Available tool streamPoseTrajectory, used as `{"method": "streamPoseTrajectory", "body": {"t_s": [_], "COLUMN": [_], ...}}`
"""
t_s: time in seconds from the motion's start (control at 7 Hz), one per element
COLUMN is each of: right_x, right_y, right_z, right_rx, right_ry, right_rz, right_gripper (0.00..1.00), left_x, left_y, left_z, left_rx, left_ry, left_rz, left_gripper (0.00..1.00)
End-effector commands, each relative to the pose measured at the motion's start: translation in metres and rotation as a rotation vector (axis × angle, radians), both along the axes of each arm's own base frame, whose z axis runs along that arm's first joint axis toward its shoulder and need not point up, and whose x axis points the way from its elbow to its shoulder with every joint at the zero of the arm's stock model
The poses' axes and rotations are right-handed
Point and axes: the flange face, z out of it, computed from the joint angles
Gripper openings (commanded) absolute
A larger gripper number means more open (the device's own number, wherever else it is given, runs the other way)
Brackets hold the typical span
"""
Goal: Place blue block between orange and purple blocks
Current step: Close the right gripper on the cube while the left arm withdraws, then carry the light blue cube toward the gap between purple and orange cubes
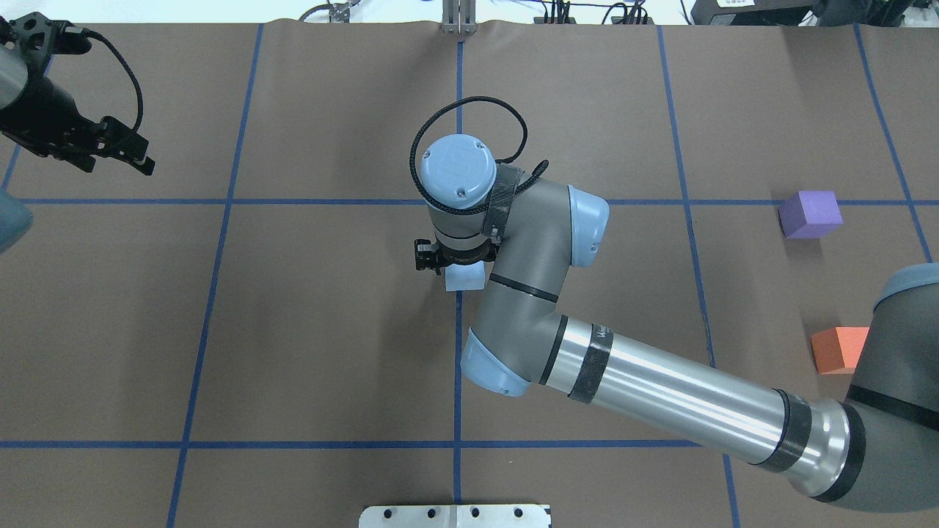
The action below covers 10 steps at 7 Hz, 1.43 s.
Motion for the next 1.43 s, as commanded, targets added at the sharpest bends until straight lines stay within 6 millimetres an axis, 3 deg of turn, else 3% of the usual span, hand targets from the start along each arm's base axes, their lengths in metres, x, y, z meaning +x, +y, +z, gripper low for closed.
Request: {"method": "streamPoseTrajectory", "body": {"t_s": [0.0, 0.14, 0.29, 0.43, 0.71, 0.86, 1.14, 1.29], "right_x": [-0.007, -0.007, -0.004, 0.017, 0.066, 0.107, 0.213, 0.245], "right_y": [-0.001, -0.003, -0.005, -0.012, -0.018, -0.015, -0.012, -0.025], "right_z": [0.011, 0.016, 0.007, -0.011, -0.029, -0.018, 0.032, 0.054], "right_rx": [0.029, 0.038, 0.043, 0.028, -0.007, -0.016, -0.003, 0.021], "right_ry": [-0.027, -0.037, -0.056, -0.097, -0.072, -0.06, -0.017, -0.002], "right_rz": [0.011, 0.009, 0.01, 0.014, 0.043, 0.071, 0.105, 0.082], "right_gripper": [0.5, 0.3, 0.0, 0.0, 0.0, 0.0, 0.0, 0.0], "left_x": [0.0, 0.0, -0.001, 0.0, 0.001, 0.003, 0.003, 0.001], "left_y": [0.0, 0.0, 0.0, 0.0, 0.0, 0.0, 0.001, 0.003], "left_z": [0.002, 0.004, 0.003, 0.005, 0.006, 0.007, 0.003, 0.007], "left_rx": [-0.001, -0.004, 0.001, -0.002, -0.005, -0.006, 0.001, 0.001], "left_ry": [-0.004, -0.006, -0.005, -0.008, -0.011, -0.012, -0.008, -0.012], "left_rz": [-0.002, -0.003, -0.003, -0.003, -0.002, 0.001, 0.0, -0.002], "left_gripper": [1.0, 1.0, 1.0, 1.0, 1.0, 1.0, 1.0, 1.0]}}
